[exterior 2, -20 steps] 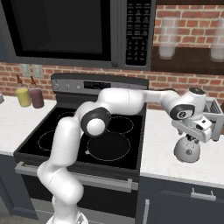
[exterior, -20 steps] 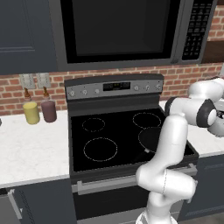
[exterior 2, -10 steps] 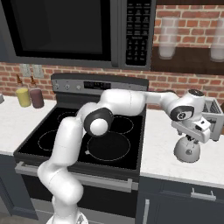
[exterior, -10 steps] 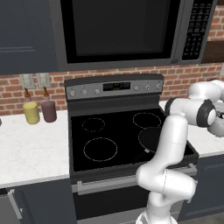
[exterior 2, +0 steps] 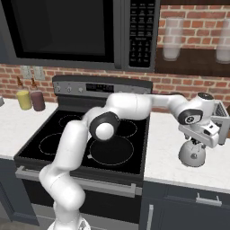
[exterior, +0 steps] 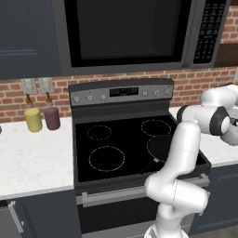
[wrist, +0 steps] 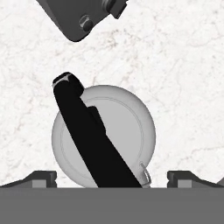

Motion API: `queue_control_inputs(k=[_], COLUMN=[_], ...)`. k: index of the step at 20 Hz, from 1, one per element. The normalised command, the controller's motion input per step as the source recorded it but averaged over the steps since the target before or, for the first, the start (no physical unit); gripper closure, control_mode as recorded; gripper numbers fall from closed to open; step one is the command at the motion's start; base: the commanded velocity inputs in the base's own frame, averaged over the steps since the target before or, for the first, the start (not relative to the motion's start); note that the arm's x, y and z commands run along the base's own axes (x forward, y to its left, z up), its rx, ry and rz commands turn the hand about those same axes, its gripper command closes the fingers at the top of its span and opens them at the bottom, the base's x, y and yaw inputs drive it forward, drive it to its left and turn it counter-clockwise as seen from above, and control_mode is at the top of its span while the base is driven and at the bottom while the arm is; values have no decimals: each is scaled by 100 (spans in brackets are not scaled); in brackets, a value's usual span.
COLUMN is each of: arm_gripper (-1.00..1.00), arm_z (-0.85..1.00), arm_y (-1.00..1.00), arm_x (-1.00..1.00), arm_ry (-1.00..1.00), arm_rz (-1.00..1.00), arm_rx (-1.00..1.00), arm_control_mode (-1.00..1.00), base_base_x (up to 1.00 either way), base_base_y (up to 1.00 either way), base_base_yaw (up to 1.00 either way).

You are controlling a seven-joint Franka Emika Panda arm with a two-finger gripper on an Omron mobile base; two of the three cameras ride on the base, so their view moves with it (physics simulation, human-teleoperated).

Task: Pick the kettle from the counter and place it on a stove burner. Then turn the burner on.

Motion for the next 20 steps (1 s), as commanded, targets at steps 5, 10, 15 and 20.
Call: queue_control_inputs(k=[5,10,15,20], arm_gripper=[-100,-100,-100,-100], arm_z=[0,0,-6,-5], arm_y=[0,0,0,-4], arm_x=[16,3,0,3], arm_ry=[0,0,0,0], arm_rz=[0,0,0,0], arm_rx=[0,1,0,0], arm_control_mode=[-100,-100,-100,-100], base_base_x=[0,0,0,0], base_base_y=[0,0,0,0], base_base_yaw=[0,0,0,0])
